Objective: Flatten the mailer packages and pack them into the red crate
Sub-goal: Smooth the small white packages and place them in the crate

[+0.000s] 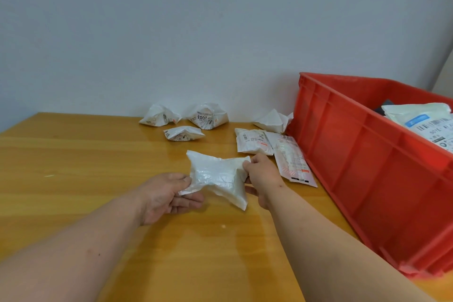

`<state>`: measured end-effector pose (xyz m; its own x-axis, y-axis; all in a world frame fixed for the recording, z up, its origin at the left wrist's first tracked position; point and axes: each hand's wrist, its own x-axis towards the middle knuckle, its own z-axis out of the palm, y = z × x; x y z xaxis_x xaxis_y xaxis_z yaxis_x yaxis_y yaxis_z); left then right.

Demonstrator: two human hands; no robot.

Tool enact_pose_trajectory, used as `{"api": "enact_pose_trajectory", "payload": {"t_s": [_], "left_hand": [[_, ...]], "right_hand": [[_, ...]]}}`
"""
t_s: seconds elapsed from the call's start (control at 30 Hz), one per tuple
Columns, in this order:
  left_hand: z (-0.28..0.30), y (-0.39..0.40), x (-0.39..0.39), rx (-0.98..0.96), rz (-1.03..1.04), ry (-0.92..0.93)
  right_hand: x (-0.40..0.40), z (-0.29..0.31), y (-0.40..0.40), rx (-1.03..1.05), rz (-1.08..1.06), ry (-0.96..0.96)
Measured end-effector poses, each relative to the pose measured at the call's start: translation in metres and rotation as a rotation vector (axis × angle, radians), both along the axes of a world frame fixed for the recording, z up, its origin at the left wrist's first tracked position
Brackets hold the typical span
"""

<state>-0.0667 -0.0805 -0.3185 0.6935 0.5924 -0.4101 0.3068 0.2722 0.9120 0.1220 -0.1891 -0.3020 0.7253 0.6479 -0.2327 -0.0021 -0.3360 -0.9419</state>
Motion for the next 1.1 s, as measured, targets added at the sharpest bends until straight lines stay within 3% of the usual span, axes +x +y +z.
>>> {"api": "enact_pose_trajectory", "payload": {"t_s": [0.17, 0.33, 0.53, 0.7, 0.77, 0.9, 1.1], "left_hand": [[0.001, 0.009, -0.002, -0.006, 0.051, -0.017], [0.005, 0.006, 0.001, -0.059, -0.087, -0.076], [0.006, 0.003, 0.003, -0.047, -0.171, -0.105], [0.007, 0.003, 0.006, 0.038, -0.137, -0.119], [0.007, 0.003, 0.007, 0.043, -0.115, -0.125], [0.004, 0.004, 0.007, 0.059, -0.073, -0.127], [0.006, 0.003, 0.015, 0.119, 0.080, -0.142]], "right_hand": [[0.003, 0.002, -0.002, -0.012, 0.002, -0.166], [0.001, 0.005, 0.001, -0.009, 0.106, -0.264], [0.002, 0.000, 0.001, -0.032, 0.111, -0.220], [0.000, 0.002, -0.003, -0.005, 0.260, 0.202], [0.000, 0.001, -0.004, 0.013, 0.333, 0.263], [0.003, -0.002, -0.004, 0.040, 0.400, 0.238], [0.001, -0.004, 0.004, -0.010, 0.344, 0.012]]}}
